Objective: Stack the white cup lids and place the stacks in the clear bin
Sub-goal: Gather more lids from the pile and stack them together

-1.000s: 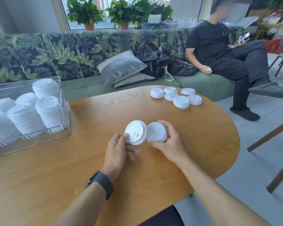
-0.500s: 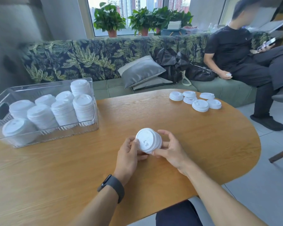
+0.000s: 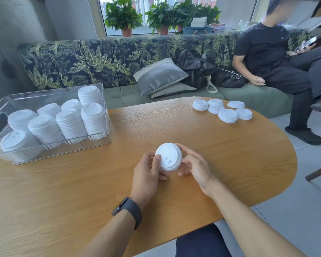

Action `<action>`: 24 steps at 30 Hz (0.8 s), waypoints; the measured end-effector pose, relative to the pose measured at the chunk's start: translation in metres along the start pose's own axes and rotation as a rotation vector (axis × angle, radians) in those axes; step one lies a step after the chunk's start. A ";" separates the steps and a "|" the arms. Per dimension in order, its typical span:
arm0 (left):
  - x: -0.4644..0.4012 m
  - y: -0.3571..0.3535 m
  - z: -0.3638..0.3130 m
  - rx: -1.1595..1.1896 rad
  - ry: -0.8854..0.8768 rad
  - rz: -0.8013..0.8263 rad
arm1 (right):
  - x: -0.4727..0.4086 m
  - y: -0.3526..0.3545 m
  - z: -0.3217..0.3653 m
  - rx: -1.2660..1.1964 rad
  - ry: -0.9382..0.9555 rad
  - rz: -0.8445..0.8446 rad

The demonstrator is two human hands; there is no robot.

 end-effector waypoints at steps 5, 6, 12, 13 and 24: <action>0.003 -0.001 -0.004 -0.059 -0.040 -0.002 | 0.001 -0.001 0.001 -0.018 0.019 -0.025; 0.003 -0.001 -0.004 -0.060 -0.039 -0.002 | 0.001 -0.001 0.000 -0.012 0.023 -0.031; 0.004 -0.001 -0.006 -0.061 -0.020 0.011 | 0.001 0.000 0.003 -0.067 -0.008 -0.041; 0.004 0.000 -0.005 -0.055 -0.012 0.014 | 0.001 0.001 0.002 -0.067 -0.014 -0.035; 0.001 0.004 -0.003 0.034 0.062 0.008 | 0.003 0.001 0.001 -0.007 0.026 -0.082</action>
Point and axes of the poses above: each hand's wrist, its own x-axis away from the middle knuckle, its own y-axis out of the back of the hand, z = x × y, the point moved 6 cm from there along -x, towards the middle knuckle, and after that the axes turned 5 degrees about -x, right-handed, at the moved point
